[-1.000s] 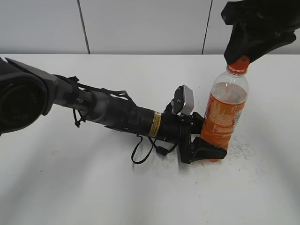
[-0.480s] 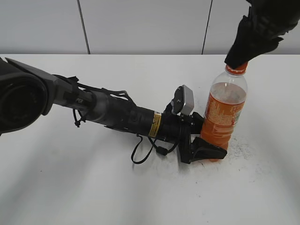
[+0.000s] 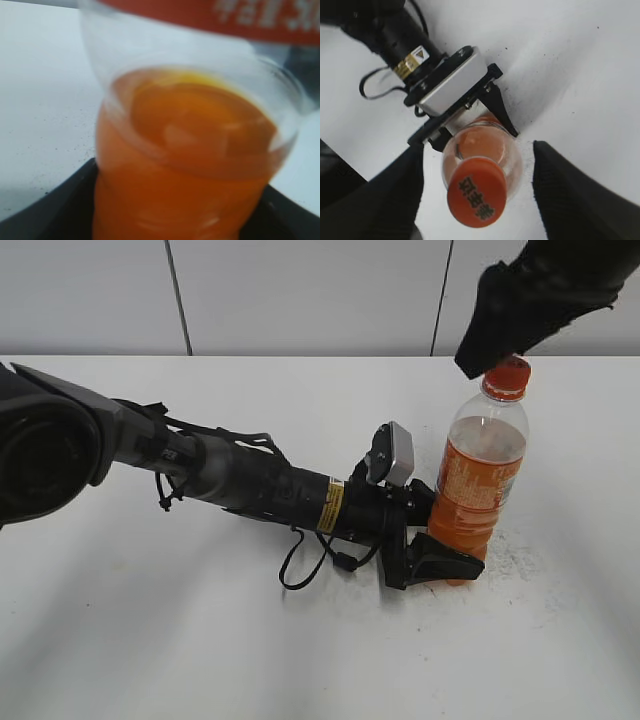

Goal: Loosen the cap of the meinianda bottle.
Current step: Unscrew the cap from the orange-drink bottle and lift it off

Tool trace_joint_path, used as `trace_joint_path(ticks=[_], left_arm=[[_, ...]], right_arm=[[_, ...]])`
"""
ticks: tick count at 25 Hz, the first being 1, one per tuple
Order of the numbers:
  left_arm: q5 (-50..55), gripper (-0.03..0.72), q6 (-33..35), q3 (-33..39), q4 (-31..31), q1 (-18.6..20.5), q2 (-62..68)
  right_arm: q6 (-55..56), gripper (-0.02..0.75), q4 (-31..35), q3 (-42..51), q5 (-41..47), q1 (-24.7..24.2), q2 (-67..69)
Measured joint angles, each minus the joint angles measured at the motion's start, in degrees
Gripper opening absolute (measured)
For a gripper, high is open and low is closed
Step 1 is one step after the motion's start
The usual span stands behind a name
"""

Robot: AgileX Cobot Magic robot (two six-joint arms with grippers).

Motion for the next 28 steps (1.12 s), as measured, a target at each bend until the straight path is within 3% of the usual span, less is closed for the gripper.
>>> trace_joint_path(ticks=[2,6,9,14,19,26,28], left_arm=[[0.0,0.554,0.0,0.0,0.0,0.0,0.0],[0.0,0.554,0.0,0.0,0.0,0.0,0.0],[0.0,0.554,0.0,0.0,0.0,0.0,0.0],[0.0,0.554,-0.1,0.0,0.0,0.0,0.0],[0.0,0.554,-0.2,0.0,0.0,0.0,0.0],[0.1,0.554,-0.4,0.0,0.0,0.0,0.0],[0.1,0.554,-0.3,0.0,0.1,0.0,0.0]], right_arm=[[11.1,0.530,0.1,0.0,-0.7,0.0,0.1],[27.4,0.533,-1.3,0.0,1.1,0.0,0.1],[31.6,0.467,-3.4,0.0,2.4,0.0,0.1],[31.2,0.274,-3.3,0.0,2.4,0.0,0.1],[23.2,0.269,-3.2,0.0,2.4,0.0,0.1],[-15.3,0.268,-2.5,-0.1,2.4,0.0,0.1],[-19.9,0.267,-1.6,-0.1,2.5,0.0,0.1]])
